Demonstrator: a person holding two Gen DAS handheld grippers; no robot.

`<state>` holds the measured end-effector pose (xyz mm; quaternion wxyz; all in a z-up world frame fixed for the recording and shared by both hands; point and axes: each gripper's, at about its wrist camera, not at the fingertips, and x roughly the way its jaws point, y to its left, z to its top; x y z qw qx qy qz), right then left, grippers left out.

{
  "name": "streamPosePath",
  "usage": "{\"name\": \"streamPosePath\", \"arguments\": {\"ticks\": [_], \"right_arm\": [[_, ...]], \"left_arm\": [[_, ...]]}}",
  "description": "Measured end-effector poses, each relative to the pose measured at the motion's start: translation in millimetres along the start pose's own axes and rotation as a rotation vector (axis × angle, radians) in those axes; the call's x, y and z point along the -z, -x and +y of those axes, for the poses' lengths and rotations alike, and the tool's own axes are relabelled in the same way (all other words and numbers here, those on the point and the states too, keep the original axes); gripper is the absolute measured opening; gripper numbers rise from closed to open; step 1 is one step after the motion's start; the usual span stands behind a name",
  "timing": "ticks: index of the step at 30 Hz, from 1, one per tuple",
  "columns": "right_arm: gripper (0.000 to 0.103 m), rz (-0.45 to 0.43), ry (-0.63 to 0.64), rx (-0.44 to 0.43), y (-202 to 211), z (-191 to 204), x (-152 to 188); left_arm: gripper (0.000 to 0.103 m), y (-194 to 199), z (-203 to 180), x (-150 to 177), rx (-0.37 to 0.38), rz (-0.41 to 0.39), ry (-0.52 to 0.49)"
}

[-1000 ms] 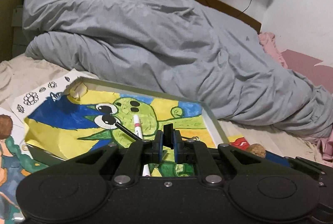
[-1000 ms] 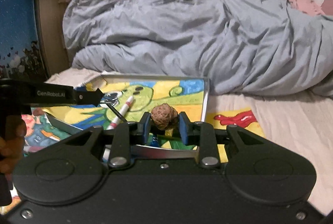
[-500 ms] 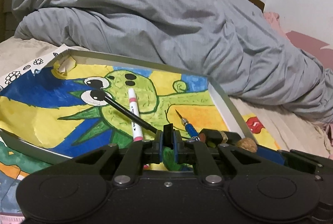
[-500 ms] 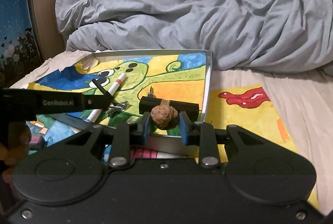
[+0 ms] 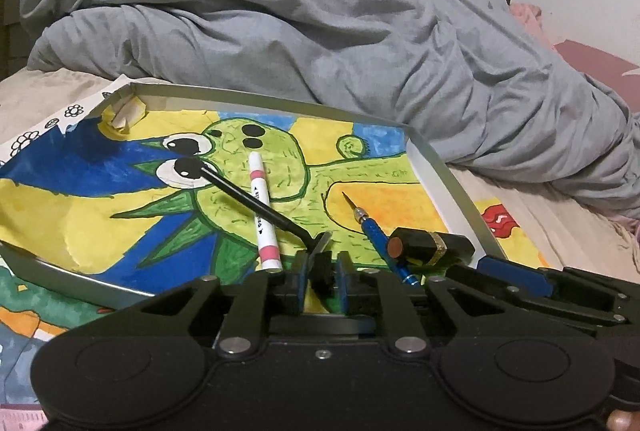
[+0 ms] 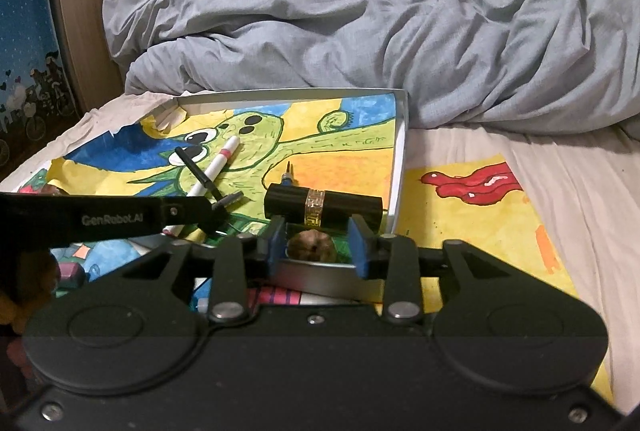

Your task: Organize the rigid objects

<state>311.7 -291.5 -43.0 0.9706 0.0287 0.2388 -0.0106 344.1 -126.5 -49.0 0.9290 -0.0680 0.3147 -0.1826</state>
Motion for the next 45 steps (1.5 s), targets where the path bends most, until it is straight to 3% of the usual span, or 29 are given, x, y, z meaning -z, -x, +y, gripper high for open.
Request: {"name": "streamPosePath", "arguments": {"ticks": [6,10,11,13,15,18,22,24,32,40,45], "right_arm": [[0.054,-0.035,0.003,0.004,12,0,-6],[0.078,-0.073,0.016,0.008,30,6,-12],[0.080,-0.083,0.023,0.006,35,9,-14],[0.091,-0.104,0.031,0.001,46,13,-16],[0.102,-0.131,0.031,-0.005,58,16,-18],[0.102,-0.159,0.029,-0.023,77,20,-20],[0.103,-0.190,0.016,-0.028,97,23,-16],[0.103,-0.212,0.019,-0.018,107,26,-14],[0.103,-0.331,0.036,0.013,160,42,9],[0.103,-0.371,-0.004,0.063,218,56,39],[0.103,-0.347,-0.038,0.094,253,63,61]], "left_arm": [[0.029,17,8,-6,-0.012,-0.039,0.040],[0.048,41,14,-11,-0.029,-0.091,0.063],[0.053,48,16,-11,-0.039,-0.107,0.069],[0.055,62,19,-12,-0.057,-0.136,0.071],[0.065,76,22,-13,-0.071,-0.161,0.074],[0.080,100,26,-14,-0.101,-0.212,0.084],[0.087,132,29,-9,-0.130,-0.262,0.072],[0.096,147,28,-4,-0.156,-0.291,0.052],[0.101,208,23,19,-0.202,-0.360,-0.016],[0.102,256,24,47,-0.254,-0.416,-0.031],[0.102,275,26,70,-0.290,-0.418,-0.016]]}}
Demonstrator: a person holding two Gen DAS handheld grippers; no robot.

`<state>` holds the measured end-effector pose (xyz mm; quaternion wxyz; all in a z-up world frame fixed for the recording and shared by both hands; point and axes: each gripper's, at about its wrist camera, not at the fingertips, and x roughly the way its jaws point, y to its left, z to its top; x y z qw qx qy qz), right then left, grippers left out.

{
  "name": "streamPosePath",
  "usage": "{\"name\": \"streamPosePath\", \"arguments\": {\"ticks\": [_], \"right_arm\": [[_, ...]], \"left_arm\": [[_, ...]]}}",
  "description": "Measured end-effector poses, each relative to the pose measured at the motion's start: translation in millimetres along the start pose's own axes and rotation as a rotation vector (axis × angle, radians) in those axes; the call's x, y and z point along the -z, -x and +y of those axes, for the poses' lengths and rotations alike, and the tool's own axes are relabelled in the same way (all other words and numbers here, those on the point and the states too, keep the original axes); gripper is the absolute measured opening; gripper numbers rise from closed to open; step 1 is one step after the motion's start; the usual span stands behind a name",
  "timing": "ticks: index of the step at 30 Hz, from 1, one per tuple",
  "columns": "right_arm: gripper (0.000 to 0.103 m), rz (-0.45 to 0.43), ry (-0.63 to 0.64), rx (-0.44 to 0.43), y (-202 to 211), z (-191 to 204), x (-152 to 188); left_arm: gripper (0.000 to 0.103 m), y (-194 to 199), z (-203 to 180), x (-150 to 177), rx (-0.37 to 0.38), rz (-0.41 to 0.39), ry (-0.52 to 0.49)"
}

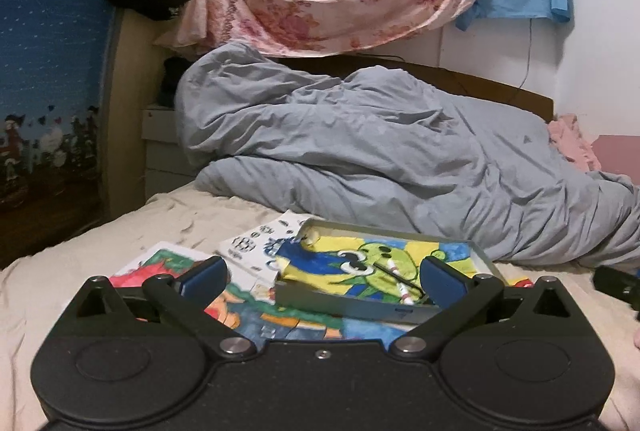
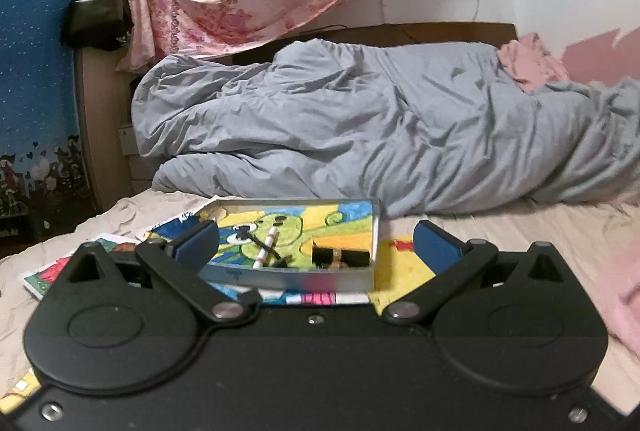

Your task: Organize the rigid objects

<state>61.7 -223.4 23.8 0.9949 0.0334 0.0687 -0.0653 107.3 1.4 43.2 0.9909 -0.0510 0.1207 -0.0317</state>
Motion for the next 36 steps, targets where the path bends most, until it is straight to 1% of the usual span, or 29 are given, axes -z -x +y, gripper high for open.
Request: {"name": "streamPosePath", "arguments": {"ticks": [2,5,10,13,18,23,36], "right_arm": [[0.103,0.019,-0.013,0.014,14,1,5],[0.103,0.051,-0.021,0.027,30,5,12],[0.103,0.088,0.011,0.047,43,19,23],[0.103,0.086,0.026,0.054,48,26,25],[0.103,0.109,0.059,0.066,38,34,24],[0.103,0.145,0.059,0.069,25,34,24],[0.103,0.185,0.049,0.073,18,32,29]], "left_arm": [[0.102,8,0,5,-0.008,0.002,-0.002],[0.102,20,-3,16,0.003,0.011,-0.015],[0.102,32,-10,28,0.033,0.030,-0.059],[0.102,38,-12,32,0.043,0.028,-0.067],[0.102,42,-9,37,0.028,0.025,-0.081],[0.102,40,-7,44,0.014,0.049,-0.099],[0.102,38,-8,49,0.015,0.068,-0.110]]}}
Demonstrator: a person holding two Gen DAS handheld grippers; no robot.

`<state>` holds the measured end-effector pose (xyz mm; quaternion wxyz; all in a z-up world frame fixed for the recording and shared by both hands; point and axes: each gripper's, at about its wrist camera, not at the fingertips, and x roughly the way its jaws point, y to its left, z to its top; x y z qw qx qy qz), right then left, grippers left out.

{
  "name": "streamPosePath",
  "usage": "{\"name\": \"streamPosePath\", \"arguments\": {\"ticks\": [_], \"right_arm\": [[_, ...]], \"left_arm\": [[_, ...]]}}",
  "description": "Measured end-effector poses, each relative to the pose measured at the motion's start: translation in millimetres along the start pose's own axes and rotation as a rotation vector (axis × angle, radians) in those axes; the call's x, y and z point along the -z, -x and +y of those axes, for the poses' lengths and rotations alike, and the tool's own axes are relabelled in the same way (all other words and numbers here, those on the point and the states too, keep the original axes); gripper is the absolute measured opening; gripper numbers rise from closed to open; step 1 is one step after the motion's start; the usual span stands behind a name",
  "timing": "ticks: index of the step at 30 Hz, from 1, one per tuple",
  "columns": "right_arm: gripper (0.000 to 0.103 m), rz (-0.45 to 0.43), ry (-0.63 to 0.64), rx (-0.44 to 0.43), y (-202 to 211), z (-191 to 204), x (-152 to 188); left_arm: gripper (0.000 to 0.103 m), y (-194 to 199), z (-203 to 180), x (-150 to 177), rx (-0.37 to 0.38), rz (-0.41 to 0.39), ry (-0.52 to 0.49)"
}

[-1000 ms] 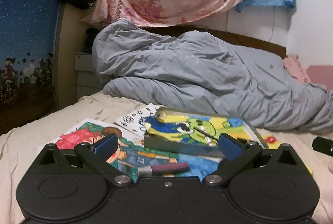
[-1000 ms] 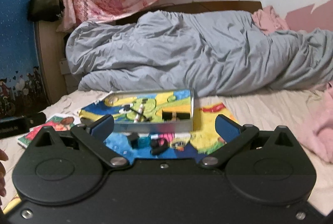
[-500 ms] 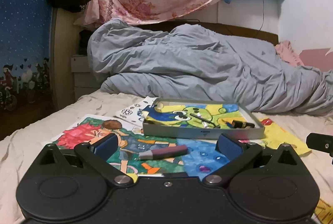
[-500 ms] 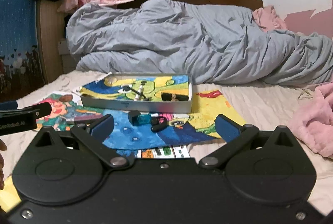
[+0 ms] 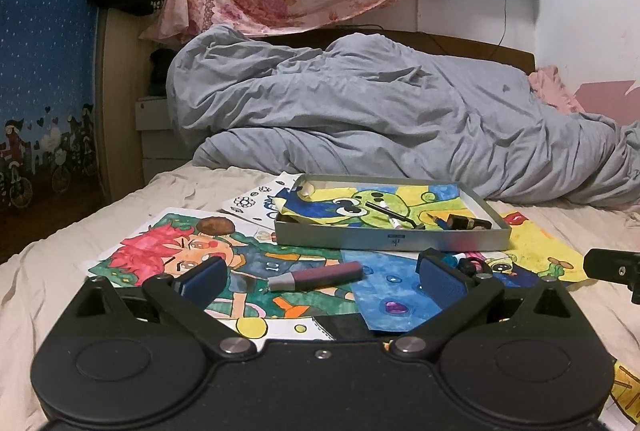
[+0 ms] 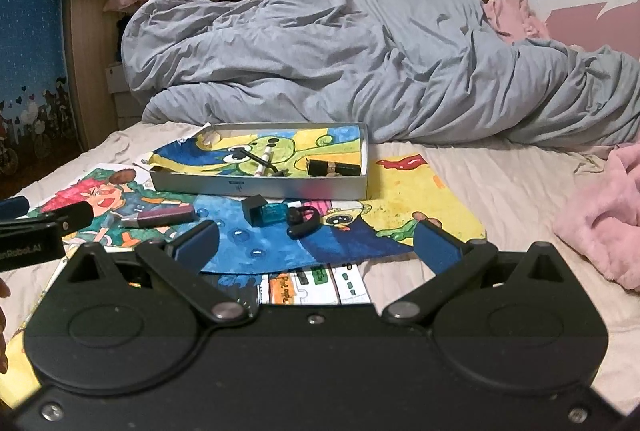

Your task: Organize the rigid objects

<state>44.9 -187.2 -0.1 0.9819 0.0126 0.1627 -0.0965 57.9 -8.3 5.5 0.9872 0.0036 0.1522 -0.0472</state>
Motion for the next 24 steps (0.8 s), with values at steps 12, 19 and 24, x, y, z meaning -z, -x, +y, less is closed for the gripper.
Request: {"name": "streamPosePath", "arguments": {"ticks": [12,19,24], "right_arm": [[0.103,0.015,-0.004,-0.002,-4.1,-0.9,-0.4],[0.103,0.030,0.001,-0.003,-7.6,-1.0,0.0],[0.103,0.039,0.006,0.001,-9.9,-1.7,-0.3]], "left_arm": [[0.102,-0.2,-1.7,4.8,0.011,0.008,-0.009],[0.102,-0.5,-1.9,5.3,0.009,0.009,-0.006],[0.102,-0.7,-0.4,6.4,0.006,0.016,-0.007]]}}
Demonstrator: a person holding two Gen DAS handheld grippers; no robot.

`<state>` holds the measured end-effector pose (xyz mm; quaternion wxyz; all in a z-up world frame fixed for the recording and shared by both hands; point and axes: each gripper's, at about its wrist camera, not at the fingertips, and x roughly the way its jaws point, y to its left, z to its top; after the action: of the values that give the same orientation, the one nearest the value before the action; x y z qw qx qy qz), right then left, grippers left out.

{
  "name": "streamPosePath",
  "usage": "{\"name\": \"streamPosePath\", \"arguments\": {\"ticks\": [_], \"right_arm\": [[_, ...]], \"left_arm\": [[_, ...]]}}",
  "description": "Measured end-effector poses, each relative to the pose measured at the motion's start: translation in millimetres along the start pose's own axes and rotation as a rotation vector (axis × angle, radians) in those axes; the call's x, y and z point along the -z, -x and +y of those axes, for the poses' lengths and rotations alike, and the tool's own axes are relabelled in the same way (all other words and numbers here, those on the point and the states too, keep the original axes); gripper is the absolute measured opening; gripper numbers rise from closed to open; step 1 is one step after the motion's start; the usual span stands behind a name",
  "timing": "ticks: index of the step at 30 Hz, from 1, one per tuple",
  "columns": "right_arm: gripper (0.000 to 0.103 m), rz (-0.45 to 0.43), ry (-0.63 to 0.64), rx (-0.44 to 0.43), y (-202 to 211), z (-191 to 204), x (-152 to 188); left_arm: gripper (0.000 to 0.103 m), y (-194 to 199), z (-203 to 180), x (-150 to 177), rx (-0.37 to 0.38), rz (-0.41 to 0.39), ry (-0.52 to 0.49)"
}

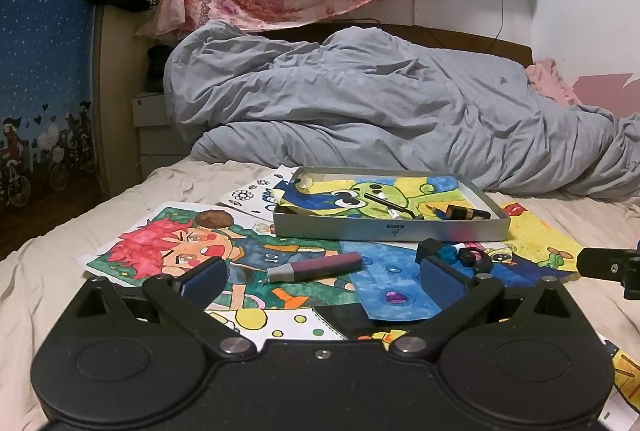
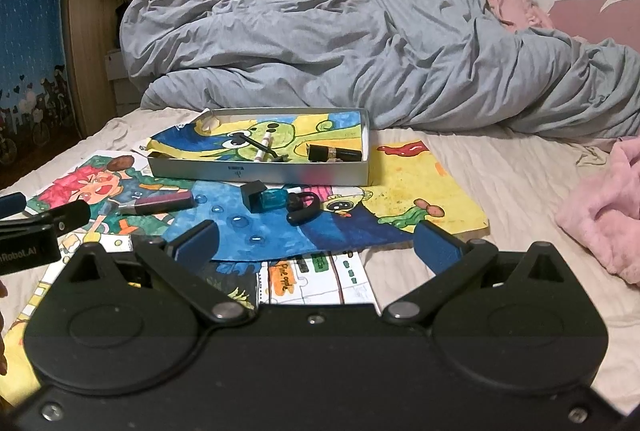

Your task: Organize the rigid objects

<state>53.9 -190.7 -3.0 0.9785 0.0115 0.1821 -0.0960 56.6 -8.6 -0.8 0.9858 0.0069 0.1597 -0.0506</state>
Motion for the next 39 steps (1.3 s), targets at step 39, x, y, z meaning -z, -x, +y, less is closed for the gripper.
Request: {"name": "streamPosePath", "arguments": {"ticks": [39], "right_arm": [[0.103,0.126,0.064,-0.004,-29,2,0]], "left_arm": [[0.102,-27,3,11,-0.028,0.105,0.010]]}}
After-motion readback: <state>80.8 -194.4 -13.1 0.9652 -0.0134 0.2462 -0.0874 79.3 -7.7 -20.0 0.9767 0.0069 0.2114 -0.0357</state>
